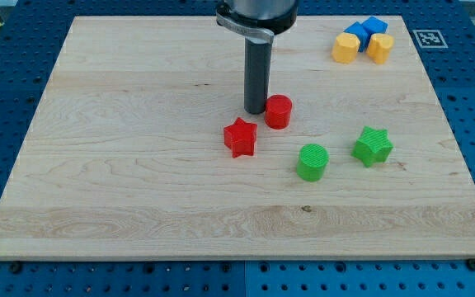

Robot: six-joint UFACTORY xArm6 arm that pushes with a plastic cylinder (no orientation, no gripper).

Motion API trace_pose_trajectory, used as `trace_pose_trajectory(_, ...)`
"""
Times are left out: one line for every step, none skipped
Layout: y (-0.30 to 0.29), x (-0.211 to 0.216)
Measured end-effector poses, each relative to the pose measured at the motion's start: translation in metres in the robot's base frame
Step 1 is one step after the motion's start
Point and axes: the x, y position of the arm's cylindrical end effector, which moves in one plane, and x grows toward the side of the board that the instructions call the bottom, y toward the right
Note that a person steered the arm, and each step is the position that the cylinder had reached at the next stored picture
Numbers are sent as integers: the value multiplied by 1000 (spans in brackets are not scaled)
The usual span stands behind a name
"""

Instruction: Point your arm towards top right

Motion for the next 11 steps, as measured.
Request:
trace_pose_trajectory(1, 4)
trace_pose_trajectory(-13, -17)
trace_pose_trajectory(-21, -69)
trace_pose_trajectory(10, -116)
trace_pose_trajectory(62, -153)
trace_pose_trajectory(98, -188)
trace_pose_trajectory(132, -211)
trace_pose_trajectory(200, -215)
trace_pose_trajectory(263, -215)
trace_pose_trajectory(259, -215)
trace_pose_trajectory(238, -212)
